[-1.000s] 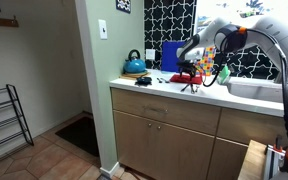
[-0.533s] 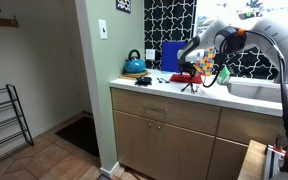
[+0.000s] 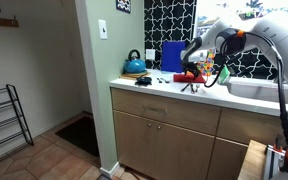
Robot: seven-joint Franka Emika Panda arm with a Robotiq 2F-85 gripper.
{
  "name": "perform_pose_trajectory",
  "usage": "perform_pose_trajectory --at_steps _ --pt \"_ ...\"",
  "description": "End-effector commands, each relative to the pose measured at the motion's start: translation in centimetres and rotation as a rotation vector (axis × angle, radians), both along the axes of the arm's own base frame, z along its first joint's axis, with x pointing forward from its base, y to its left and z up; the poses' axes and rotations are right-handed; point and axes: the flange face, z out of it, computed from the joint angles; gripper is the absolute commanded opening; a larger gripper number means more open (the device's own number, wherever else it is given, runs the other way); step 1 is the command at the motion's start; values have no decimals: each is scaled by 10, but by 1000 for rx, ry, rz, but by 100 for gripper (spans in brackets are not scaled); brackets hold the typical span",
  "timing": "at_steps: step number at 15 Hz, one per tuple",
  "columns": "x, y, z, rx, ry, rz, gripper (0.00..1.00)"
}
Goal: Unfold the red cloth
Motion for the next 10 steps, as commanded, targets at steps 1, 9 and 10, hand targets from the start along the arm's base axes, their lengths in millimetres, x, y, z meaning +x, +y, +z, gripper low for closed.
perform_pose_trajectory --at_steps 1,9,10 --pt "-4 -7 -14 20 67 -15 100" --pt "-6 -9 -17 10 230 22 100" --pt "-6 -10 -15 6 239 15 100"
